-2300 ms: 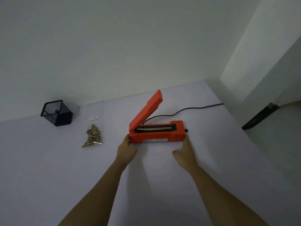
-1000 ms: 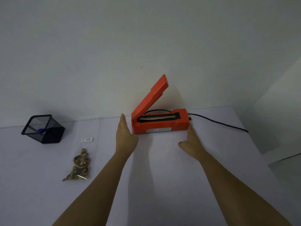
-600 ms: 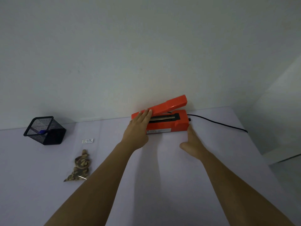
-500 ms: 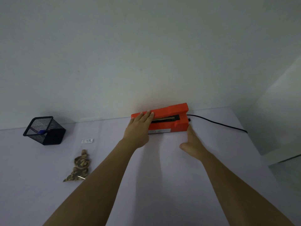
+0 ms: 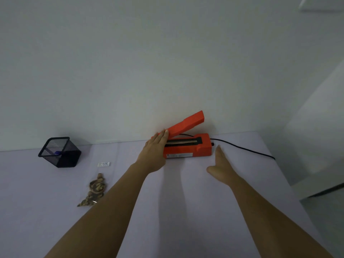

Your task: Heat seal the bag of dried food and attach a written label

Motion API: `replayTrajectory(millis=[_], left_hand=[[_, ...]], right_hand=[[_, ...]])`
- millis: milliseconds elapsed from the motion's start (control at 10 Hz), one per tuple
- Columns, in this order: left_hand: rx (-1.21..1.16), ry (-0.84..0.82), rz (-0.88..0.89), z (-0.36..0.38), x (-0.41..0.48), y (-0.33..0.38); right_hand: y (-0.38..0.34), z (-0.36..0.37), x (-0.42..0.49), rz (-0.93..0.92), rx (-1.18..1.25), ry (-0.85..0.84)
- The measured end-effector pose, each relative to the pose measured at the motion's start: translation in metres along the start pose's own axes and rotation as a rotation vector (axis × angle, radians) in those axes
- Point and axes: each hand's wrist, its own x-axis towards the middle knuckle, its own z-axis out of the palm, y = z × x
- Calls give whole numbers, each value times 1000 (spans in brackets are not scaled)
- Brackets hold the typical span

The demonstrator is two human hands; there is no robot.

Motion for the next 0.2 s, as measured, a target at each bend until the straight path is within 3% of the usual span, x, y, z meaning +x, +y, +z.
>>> replayTrajectory(millis=[200], left_hand=[[-74,62,-36,-43,-37,5]], right_hand=[[-45,-14,-41,-138,-7,116]])
